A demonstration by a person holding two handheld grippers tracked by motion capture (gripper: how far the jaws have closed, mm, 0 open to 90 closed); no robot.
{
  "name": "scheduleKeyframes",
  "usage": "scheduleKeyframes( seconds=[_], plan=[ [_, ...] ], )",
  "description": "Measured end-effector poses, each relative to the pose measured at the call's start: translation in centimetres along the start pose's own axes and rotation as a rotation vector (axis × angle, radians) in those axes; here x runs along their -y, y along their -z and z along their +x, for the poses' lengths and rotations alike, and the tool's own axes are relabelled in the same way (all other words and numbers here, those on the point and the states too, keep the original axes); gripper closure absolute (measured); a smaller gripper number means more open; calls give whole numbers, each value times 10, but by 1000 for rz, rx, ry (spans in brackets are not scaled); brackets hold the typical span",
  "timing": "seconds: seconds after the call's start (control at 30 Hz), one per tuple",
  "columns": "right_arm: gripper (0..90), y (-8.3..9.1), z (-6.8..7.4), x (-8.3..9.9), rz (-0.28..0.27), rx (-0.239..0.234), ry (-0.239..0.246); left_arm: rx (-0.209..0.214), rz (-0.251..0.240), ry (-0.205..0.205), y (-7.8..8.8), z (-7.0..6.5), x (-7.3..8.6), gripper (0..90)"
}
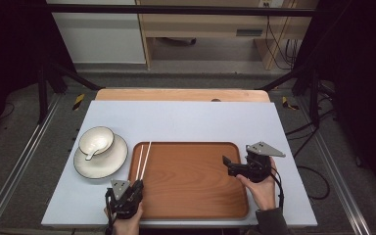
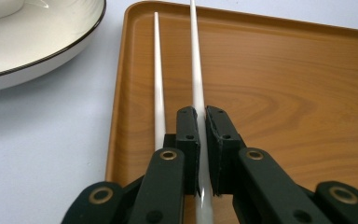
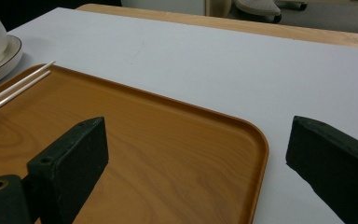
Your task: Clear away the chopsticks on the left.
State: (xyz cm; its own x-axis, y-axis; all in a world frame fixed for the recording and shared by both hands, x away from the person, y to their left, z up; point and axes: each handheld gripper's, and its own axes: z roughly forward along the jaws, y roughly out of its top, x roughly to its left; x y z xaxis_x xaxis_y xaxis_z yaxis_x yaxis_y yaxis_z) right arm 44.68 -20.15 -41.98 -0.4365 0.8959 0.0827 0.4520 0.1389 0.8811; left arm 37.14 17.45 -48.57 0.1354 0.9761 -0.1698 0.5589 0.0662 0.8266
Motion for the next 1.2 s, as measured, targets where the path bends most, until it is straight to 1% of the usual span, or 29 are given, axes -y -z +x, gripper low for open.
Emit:
scheduleKeyframes(
  seconds=[0.2,0.4,0.53,0.87,1.07,1.2],
  plan=[
    [58,1,0,0,-1,-1,-2,-5,25,5,-2,0,0,838],
    [58,0,0,0,-1,-2,1,-14,46,-7,-4,-1,-1,837],
    [59,0,0,0,0,1,0,-13,60,-12,-6,-1,-1,836],
    [59,-1,0,0,1,-3,-1,-1,68,-22,-6,-2,-2,831],
    [59,0,0,0,-1,0,2,8,65,-29,-6,-1,-3,817],
    [59,2,-1,-1,-10,0,-3,33,53,-29,-5,-1,-3,801]
  ],
)
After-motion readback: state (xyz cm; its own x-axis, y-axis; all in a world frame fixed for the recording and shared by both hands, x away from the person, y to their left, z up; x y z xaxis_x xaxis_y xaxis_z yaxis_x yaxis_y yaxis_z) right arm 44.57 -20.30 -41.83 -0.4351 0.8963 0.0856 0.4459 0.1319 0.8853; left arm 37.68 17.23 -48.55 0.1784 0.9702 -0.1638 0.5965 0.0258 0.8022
